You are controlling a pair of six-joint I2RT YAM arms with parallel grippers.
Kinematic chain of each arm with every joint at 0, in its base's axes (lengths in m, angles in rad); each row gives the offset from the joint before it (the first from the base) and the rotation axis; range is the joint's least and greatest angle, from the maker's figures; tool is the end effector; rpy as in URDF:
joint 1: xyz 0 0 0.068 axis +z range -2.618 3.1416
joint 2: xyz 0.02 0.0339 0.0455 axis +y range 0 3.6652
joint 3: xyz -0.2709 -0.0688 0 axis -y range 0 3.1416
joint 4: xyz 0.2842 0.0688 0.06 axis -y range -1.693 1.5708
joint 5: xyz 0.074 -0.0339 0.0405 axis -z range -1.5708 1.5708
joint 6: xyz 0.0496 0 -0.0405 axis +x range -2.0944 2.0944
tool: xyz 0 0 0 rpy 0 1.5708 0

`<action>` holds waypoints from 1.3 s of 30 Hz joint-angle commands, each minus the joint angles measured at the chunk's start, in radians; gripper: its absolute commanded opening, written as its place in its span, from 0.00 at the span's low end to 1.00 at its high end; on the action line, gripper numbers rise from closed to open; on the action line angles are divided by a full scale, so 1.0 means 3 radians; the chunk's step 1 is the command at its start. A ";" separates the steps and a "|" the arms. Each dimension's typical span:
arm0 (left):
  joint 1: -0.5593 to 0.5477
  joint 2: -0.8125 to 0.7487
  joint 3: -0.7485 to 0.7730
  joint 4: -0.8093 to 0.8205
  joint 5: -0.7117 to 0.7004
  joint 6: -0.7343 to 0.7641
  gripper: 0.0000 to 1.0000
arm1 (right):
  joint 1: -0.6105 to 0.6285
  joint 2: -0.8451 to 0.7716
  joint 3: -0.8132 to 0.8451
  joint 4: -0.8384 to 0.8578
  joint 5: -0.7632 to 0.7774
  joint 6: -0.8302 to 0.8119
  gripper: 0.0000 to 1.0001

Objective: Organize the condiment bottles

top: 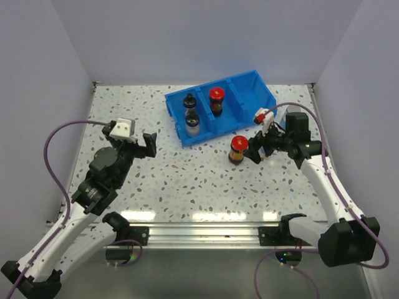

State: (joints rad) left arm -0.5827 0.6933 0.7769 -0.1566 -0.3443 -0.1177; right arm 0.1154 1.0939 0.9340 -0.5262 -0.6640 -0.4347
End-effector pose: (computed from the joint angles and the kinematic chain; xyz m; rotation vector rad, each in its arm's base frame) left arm 0.1847 -0.1017 0.3613 0.1188 1.6412 -0.2528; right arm 0.2679 0.0618 0.2965 -0.9072 1.9426 0.5609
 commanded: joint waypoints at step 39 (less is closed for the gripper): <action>0.0020 -0.0383 -0.0478 -0.0148 -0.0448 0.0142 1.00 | 0.1011 0.1728 0.0951 -0.0250 0.1707 0.0616 0.69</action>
State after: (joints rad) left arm -0.5827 0.5800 0.6369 -0.2169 -0.4793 -0.0853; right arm 0.4133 1.5997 1.1843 -0.5980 -0.1257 -0.2672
